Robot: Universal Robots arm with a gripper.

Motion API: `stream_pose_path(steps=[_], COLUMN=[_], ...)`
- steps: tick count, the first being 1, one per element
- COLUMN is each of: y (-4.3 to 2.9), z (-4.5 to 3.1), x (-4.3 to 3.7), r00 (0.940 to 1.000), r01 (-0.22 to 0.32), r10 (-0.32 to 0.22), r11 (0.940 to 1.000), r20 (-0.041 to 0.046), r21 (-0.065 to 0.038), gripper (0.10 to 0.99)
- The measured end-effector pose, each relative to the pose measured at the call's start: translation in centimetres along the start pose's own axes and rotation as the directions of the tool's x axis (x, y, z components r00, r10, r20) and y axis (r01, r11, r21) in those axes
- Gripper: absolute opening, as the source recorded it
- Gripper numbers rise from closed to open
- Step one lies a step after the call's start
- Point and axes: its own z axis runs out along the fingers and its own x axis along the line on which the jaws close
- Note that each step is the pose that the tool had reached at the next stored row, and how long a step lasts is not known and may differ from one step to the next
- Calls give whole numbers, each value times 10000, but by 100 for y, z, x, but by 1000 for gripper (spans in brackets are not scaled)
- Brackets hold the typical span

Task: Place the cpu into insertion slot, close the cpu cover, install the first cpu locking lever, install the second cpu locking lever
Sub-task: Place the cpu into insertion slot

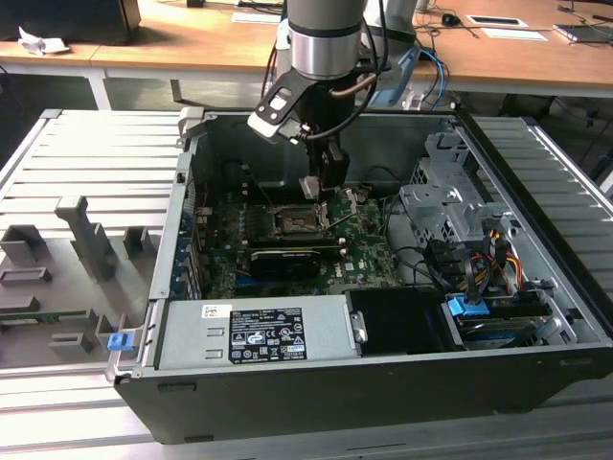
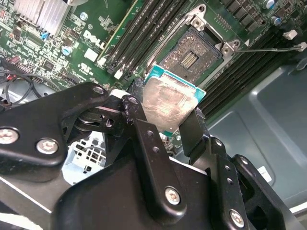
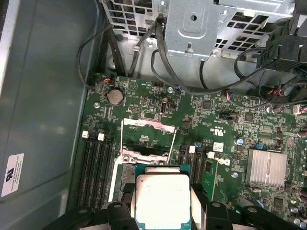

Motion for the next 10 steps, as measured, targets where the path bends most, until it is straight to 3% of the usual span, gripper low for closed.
stream_pose_path(steps=[10], y=[-18], z=[31], x=[2], r00=[10000], r01=[0], r10=[0], r11=[10000], r20=[0], r21=[0], gripper=[541])
